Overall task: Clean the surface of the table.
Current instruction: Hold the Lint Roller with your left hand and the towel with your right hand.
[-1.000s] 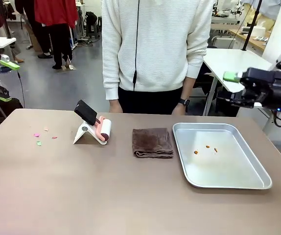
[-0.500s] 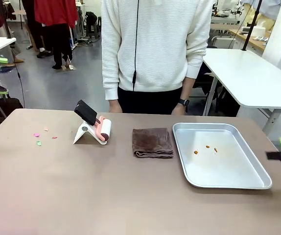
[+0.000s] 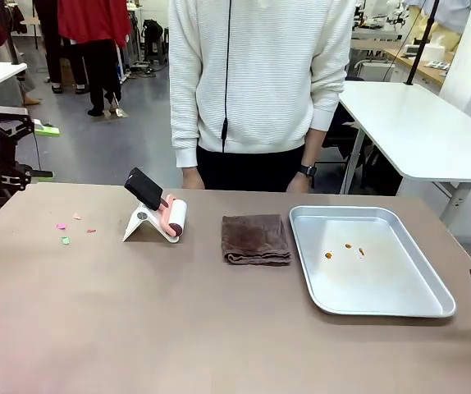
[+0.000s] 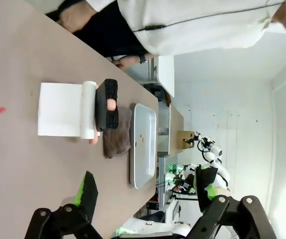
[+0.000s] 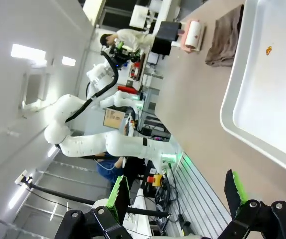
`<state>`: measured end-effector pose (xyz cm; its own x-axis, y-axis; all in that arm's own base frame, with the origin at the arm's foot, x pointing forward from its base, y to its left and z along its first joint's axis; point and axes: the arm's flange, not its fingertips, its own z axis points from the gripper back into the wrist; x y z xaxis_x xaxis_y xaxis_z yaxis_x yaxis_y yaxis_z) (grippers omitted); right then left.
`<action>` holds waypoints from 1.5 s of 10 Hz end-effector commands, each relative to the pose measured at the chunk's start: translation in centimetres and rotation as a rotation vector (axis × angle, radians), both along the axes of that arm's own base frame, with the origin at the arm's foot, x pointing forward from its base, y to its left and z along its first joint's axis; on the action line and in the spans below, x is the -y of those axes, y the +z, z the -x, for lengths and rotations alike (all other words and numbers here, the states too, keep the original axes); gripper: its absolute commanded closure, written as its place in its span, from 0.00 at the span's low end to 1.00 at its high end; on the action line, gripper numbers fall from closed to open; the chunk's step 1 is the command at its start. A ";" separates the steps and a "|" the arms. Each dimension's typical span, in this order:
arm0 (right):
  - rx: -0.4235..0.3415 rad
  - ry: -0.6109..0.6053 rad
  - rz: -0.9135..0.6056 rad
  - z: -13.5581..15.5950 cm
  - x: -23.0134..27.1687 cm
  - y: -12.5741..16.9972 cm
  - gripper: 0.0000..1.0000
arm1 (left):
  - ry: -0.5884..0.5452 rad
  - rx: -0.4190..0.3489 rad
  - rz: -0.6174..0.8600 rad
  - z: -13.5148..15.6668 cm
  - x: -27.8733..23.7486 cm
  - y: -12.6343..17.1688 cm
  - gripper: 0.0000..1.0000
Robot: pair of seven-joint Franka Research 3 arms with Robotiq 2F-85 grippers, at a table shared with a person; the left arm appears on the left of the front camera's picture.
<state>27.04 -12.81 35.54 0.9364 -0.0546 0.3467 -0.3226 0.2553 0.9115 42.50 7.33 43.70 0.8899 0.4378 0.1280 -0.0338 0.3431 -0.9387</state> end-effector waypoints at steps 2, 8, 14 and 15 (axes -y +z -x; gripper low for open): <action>-0.001 0.002 -0.014 -0.4 -0.5 0.2 0.00 | 0.032 0.023 0.000 0.2 -1.3 1.9 0.00; -0.001 0.002 -0.014 -0.4 -0.5 0.2 0.00 | 0.032 0.023 0.000 0.2 -1.3 1.9 0.00; -0.048 -0.013 0.057 -1.0 -0.8 1.7 0.00 | 0.036 0.064 -0.019 -0.8 0.7 3.4 0.00; -0.060 0.004 0.142 -3.4 -1.8 5.2 0.00 | -0.009 0.128 0.009 -1.9 3.9 6.4 0.00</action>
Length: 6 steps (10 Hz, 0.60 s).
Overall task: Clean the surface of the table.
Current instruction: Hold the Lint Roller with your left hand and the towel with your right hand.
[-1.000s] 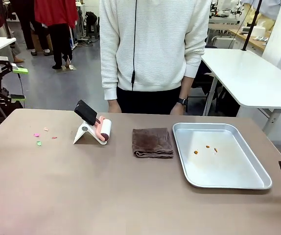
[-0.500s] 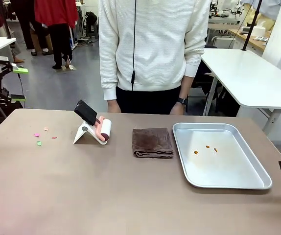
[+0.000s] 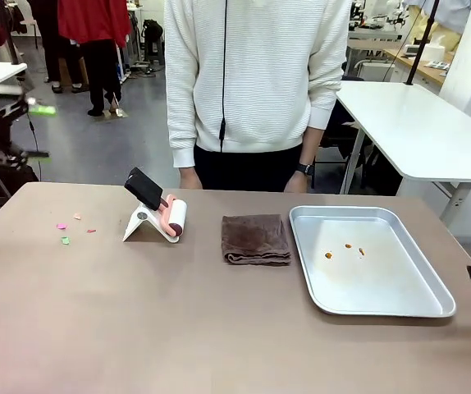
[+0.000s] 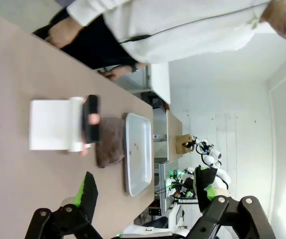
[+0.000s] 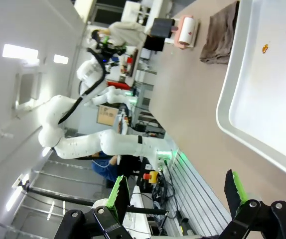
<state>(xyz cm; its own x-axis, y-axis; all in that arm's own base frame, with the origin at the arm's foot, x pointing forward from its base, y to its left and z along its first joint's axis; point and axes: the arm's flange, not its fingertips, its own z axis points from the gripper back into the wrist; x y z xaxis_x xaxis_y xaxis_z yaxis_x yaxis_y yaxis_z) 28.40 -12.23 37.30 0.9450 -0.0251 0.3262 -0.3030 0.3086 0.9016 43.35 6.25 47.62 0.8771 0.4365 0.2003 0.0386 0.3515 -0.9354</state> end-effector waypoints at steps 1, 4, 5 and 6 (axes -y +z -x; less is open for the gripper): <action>-0.041 0.006 0.127 -4.3 -2.3 6.6 0.00 | -0.049 0.093 0.018 -1.6 5.6 4.8 0.00; -0.078 0.017 0.254 -11.1 -6.7 13.8 0.00 | -0.008 0.107 -0.086 -1.4 12.1 9.2 0.00; -0.132 0.027 0.335 -13.4 -8.7 15.1 0.00 | 0.011 0.102 -0.137 -0.8 13.7 10.4 0.00; -0.145 0.084 0.400 -15.8 -11.2 16.1 0.00 | 0.019 0.140 -0.196 -0.1 15.1 11.2 0.00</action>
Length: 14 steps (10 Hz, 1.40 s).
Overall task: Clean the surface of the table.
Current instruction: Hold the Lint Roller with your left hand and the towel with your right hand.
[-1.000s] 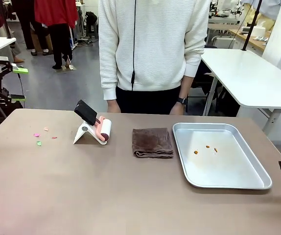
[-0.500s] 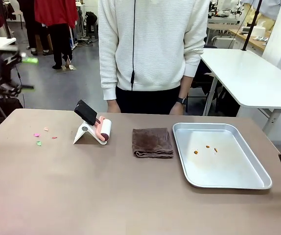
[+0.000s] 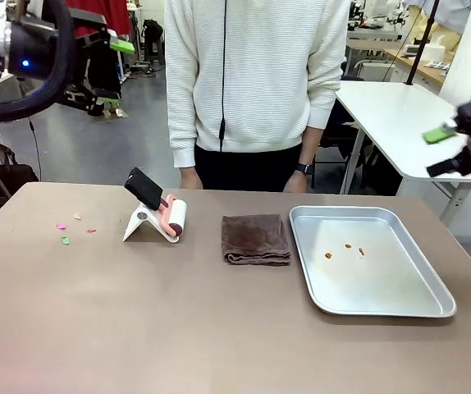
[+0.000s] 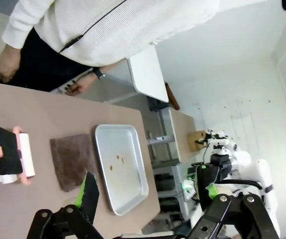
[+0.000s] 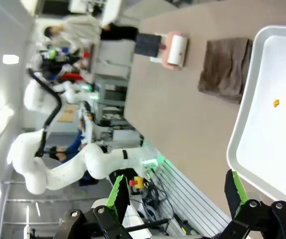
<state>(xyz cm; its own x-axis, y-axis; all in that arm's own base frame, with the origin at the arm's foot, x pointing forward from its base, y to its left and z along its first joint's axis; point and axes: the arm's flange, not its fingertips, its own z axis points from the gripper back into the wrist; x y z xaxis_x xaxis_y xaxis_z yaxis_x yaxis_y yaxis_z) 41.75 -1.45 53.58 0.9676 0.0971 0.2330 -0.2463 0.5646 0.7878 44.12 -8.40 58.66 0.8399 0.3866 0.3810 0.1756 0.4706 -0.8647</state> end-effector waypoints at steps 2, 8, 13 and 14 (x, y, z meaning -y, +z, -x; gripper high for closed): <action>-0.150 0.113 0.184 -6.5 -5.5 0.1 0.00 | -0.201 0.084 -0.145 1.8 1.1 -0.9 0.00; -0.304 0.141 0.370 -11.8 -19.4 -3.8 0.00 | -0.483 0.140 -0.428 2.1 0.5 -6.6 0.00; -0.305 0.150 0.342 -11.3 -19.5 -4.6 0.00 | -0.506 0.124 -0.396 2.7 0.5 -6.4 0.00; -0.372 -0.023 0.366 -10.3 -19.6 -3.7 0.00 | -0.495 0.122 -0.404 2.2 0.7 -6.9 0.00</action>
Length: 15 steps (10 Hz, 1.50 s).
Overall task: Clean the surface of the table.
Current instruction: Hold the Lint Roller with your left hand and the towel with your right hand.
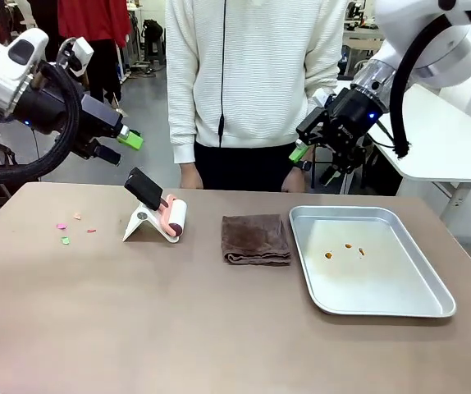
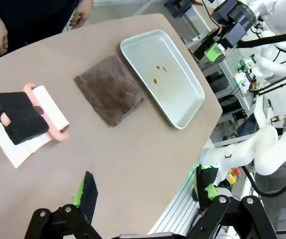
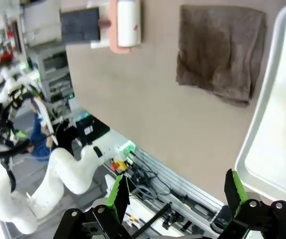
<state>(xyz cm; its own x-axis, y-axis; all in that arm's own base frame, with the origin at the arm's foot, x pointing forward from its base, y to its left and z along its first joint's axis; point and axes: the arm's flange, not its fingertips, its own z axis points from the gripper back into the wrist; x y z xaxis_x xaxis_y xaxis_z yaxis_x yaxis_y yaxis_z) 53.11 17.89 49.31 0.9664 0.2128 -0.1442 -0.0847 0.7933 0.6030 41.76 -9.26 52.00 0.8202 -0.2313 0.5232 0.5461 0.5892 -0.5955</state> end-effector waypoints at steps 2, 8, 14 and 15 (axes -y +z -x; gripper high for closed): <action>0.082 -0.317 0.092 0.7 -4.4 -1.3 0.00 | 0.070 -0.031 -0.146 -2.2 1.3 -1.2 0.00; 0.005 -0.371 0.199 1.6 -8.8 -6.5 0.00 | 0.202 -0.184 -0.329 -7.4 -0.2 -5.8 0.00; 0.007 -0.374 0.172 2.2 -9.9 -7.5 0.00 | 0.198 -0.144 -0.349 -6.9 -0.6 -6.5 0.00; 0.007 -0.374 0.172 2.2 -9.9 -7.5 0.00 | 0.198 -0.144 -0.349 -6.9 -0.6 -6.5 0.00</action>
<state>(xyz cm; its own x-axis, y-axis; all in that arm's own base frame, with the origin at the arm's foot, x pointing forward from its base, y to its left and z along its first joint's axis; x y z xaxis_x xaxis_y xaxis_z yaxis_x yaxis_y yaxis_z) 51.01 27.63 41.73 0.9725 -0.1738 -0.1552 0.2266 0.8610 0.4553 48.90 -8.90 45.58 0.9329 -0.1926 0.3042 0.3126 0.8526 -0.4188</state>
